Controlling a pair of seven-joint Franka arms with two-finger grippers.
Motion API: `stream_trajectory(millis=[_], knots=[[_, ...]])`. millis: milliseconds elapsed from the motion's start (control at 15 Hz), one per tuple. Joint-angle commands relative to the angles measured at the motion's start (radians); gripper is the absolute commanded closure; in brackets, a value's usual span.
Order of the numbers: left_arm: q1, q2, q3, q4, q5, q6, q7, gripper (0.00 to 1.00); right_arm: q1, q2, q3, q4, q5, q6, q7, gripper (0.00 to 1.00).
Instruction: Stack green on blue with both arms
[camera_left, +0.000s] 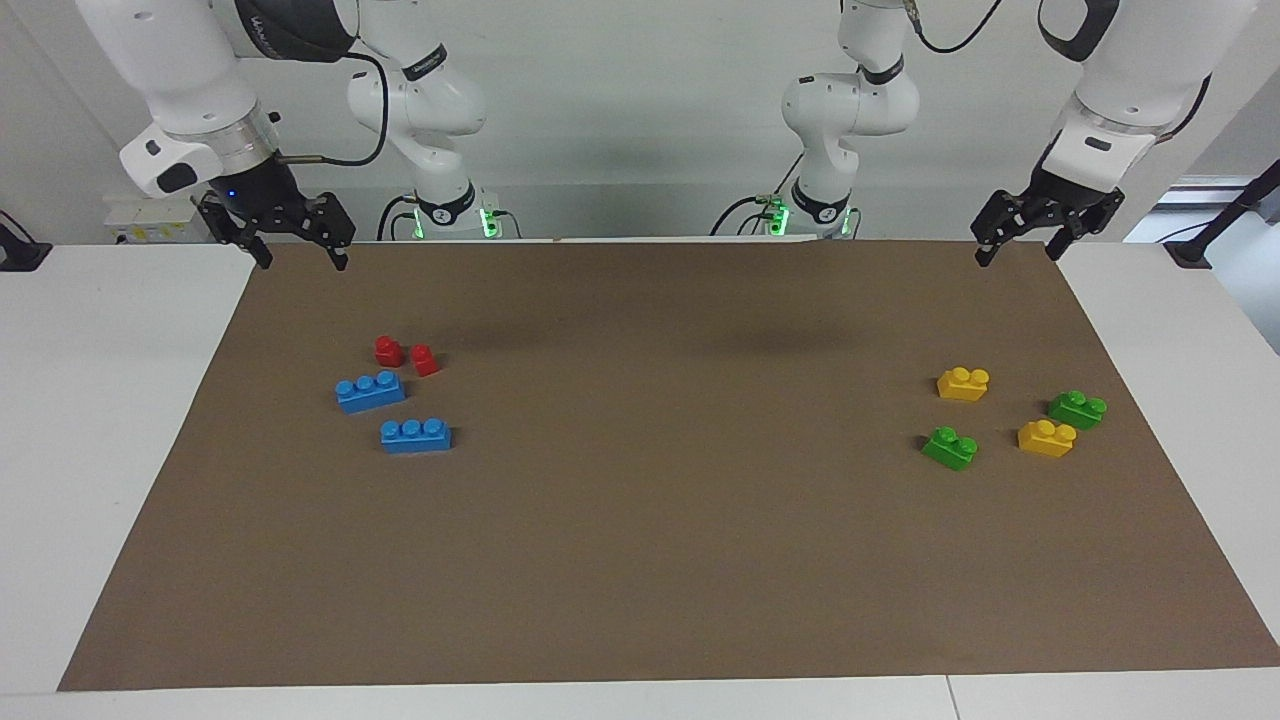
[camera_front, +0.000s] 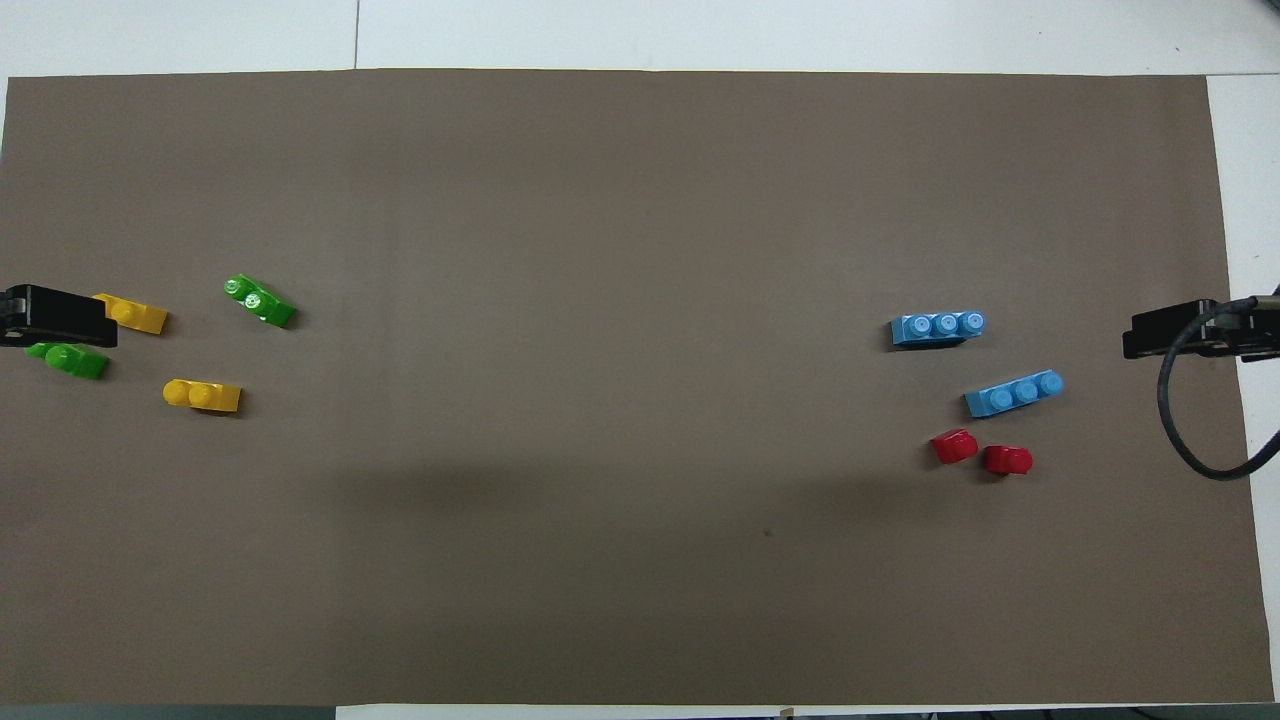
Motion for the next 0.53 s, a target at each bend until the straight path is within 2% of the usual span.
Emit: stream_trajectory(millis=[0,467], knots=[[-0.013,-0.031,0.005,-0.032,0.008,0.000,0.004,0.00,-0.005,-0.010,0.005,-0.008,-0.007,-0.003,-0.013,0.00],[-0.013,-0.031,0.001,-0.032,0.008,-0.003,0.002,0.00,-0.011,-0.008,0.005,-0.002,-0.007,0.000,-0.022,0.00]])
